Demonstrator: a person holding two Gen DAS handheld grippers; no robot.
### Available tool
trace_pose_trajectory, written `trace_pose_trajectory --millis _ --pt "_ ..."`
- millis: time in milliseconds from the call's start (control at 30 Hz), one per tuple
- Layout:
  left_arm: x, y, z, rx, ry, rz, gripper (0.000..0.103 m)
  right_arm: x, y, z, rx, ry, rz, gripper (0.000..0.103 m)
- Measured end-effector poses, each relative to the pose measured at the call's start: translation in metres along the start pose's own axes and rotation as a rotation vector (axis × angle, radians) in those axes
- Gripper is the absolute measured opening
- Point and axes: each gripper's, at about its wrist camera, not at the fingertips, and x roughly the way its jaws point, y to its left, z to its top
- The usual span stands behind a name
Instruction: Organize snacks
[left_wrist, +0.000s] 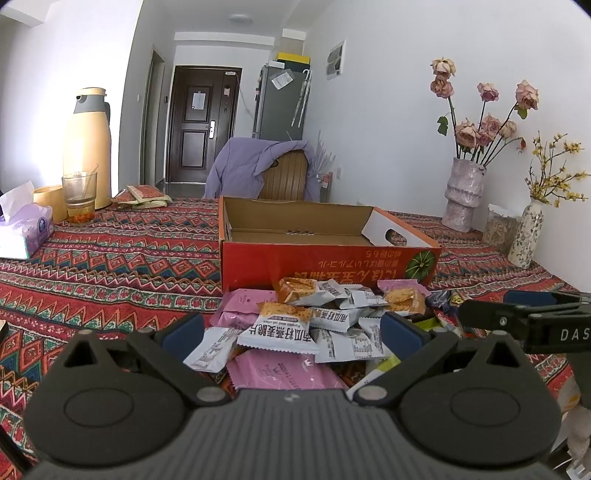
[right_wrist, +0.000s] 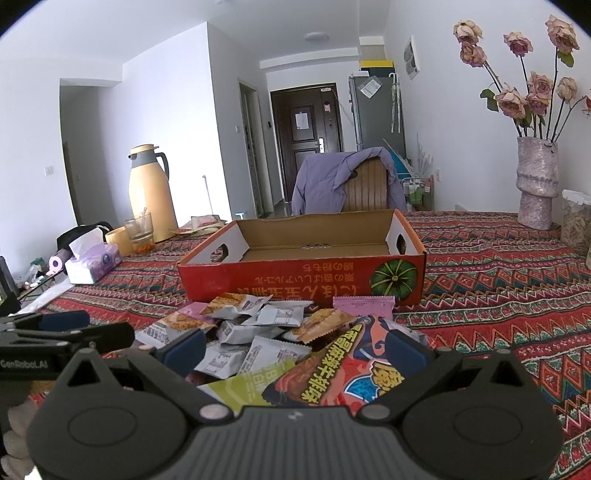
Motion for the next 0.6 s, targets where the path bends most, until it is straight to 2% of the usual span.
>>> trace_pose_trajectory --millis 600 --pt "-0.0012 0.0004 -0.0006 -0.005 0.0 -0.003 0.103 -0.0003 -0.0001 -0.0002 -0.001 0.001 0.001 0.103"
